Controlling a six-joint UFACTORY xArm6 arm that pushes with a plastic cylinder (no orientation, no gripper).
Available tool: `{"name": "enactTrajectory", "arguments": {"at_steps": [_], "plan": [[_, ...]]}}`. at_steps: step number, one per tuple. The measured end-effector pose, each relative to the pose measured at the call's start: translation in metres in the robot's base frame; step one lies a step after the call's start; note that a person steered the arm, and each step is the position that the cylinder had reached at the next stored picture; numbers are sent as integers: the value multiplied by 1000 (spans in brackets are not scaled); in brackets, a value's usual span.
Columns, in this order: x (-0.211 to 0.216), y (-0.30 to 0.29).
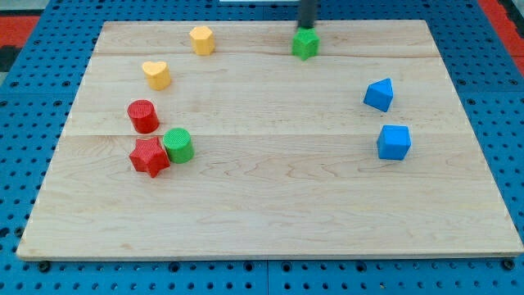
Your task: Move the green star to the right of the green circle
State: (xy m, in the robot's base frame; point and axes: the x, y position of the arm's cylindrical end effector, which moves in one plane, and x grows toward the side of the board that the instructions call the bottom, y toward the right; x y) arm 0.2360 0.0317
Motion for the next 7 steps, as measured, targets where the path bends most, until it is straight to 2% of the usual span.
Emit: {"name": "enactTrajectory", "arguments": {"at_steps": [1, 3, 4, 5, 6, 7], "plan": [[48, -25], [-24, -33], [-29, 0], [-7, 27], [43, 25], [80, -17]]}}
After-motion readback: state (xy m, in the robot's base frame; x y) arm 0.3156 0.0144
